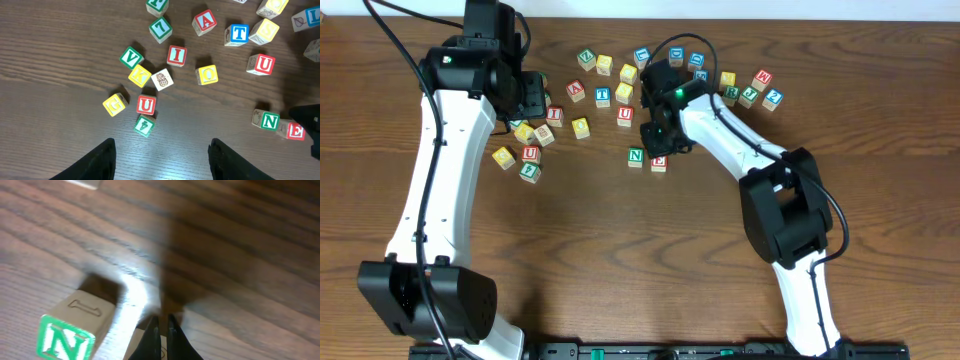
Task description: Spell out NEURIPS
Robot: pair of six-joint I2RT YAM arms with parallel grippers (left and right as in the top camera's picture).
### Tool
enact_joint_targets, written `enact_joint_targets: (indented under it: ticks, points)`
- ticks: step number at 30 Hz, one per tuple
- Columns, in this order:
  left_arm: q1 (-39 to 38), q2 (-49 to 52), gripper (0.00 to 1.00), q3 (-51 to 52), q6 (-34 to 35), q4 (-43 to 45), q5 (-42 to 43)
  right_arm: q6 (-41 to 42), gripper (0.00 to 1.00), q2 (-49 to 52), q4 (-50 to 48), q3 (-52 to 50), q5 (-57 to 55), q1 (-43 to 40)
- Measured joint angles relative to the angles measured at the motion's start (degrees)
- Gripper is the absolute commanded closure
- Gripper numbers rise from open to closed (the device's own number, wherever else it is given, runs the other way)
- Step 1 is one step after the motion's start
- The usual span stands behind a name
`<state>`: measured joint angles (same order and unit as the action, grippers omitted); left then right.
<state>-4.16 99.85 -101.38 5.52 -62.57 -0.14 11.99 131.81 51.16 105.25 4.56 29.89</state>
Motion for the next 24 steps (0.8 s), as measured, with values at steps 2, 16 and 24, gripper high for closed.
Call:
enact_joint_targets:
  ticks: [2, 16, 24]
  points:
    - [0.0, 0.0, 0.41, 0.0, 0.0, 0.0, 0.0, 0.0, 0.99, 0.0, 0.0, 0.0, 0.1, 0.4]
    - [0.0, 0.0, 0.41, 0.0, 0.0, 0.0, 0.0, 0.0, 0.99, -0.5, 1.2, 1.1, 0.4, -0.9]
    - [0.0, 0.0, 0.41, 0.0, 0.0, 0.0, 0.0, 0.1, 0.99, -7.6, 13.5, 1.9, 0.4, -4.4]
